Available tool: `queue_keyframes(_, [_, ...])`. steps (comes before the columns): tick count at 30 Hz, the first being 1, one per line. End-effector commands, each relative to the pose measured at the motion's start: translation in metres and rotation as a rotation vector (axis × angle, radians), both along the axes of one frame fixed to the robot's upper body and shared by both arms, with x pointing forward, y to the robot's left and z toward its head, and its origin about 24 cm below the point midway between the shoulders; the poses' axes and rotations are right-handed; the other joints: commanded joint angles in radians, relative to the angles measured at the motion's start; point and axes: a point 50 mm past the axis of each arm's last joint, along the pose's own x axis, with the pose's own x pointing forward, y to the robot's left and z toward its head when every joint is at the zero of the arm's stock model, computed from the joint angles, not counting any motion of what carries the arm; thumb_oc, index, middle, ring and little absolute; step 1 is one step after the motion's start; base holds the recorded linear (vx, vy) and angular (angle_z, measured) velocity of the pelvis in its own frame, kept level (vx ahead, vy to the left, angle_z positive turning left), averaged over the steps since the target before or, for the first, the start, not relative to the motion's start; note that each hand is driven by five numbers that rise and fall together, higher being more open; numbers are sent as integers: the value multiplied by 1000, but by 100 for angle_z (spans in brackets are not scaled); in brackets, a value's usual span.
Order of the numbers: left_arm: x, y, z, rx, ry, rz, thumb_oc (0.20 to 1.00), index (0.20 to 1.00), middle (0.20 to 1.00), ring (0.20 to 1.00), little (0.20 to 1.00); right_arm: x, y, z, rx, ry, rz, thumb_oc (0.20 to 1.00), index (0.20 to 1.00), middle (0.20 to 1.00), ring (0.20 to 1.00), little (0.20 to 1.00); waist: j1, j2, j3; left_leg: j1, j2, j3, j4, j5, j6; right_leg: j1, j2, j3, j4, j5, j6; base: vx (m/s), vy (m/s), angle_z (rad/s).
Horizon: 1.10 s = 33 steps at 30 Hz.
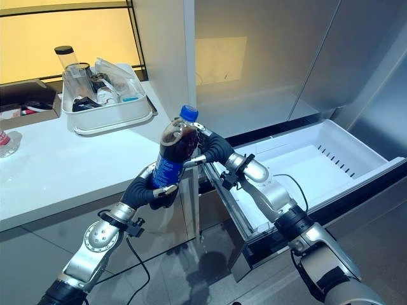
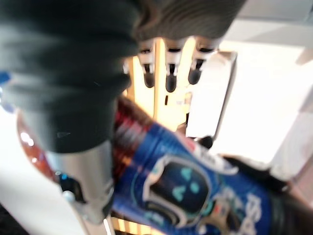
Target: Take the drinks into the refrigerator
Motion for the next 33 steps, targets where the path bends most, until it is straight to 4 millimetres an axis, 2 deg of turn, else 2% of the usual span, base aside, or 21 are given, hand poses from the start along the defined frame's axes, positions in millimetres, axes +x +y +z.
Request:
queue_keyframes(1, [12,-22,50,-27,-260,-105,200,200,200,200,200,-4,28,39,95,-119,79,1000,1000,1000,1000,1000,-5,-40,-52,-51,-20,-14,-10,2,17,70,-30,10,5,-50,50,0,0,0])
queue_keyframes(5, [13,-21,49,-30,-257,-90,200,200,200,200,200,-16,34,45,106,-160,127,1000,1000,1000,1000,1000,-7,-39,-51,-51,-21,-15,-10,0,18,70,-30,9,5,-52,50,0,0,0])
queue_keyframes(9, [14,-24,48,-30,-254,-91,200,200,200,200,200,-19,39,44,84,-171,144,1000,1000,1000,1000,1000,-8,-40,-52,-51,-20,-13,-10,0,19,70,-30,10,5,-52,49,0,0,0])
queue_keyframes(20, [24,-38,50,6,-277,-85,200,200,200,200,200,-8,63,27,79,-64,120,1000,1000,1000,1000,1000,-8,-40,-54,-50,-19,-11,-10,0,19,71,-30,11,5,-52,48,0,0,0])
queue_keyframes(28, [24,-42,56,84,-331,-96,200,200,200,200,200,-6,92,15,-20,-8,171,1000,1000,1000,1000,1000,-4,-40,-59,-48,-17,-10,-10,-1,17,71,-28,16,5,-54,47,0,0,0])
queue_keyframes(29, [24,-42,58,94,-340,-96,200,200,200,200,200,-5,95,17,-33,-14,176,498,498,498,498,498,-5,-40,-59,-48,-16,-10,-10,-1,17,71,-27,17,5,-54,47,0,0,0])
queue_keyframes(30, [24,-43,58,93,-343,-99,200,200,200,200,200,-5,98,17,-36,-12,177,297,297,297,297,297,-4,-41,-60,-48,-16,-10,-10,-2,17,71,-28,18,5,-54,47,0,0,0])
queue_keyframes(31, [24,-43,58,93,-344,-98,200,200,200,200,200,-5,99,19,-30,-14,177,200,200,200,200,200,-5,-41,-60,-47,-16,-10,-10,-2,17,71,-28,17,5,-53,47,0,0,0])
queue_keyframes(33, [24,-44,61,96,-355,-97,200,200,200,200,200,-3,99,24,-13,-27,154,200,200,200,200,200,-4,-42,-60,-47,-16,-10,-10,-1,17,71,-28,17,5,-52,47,0,0,0])
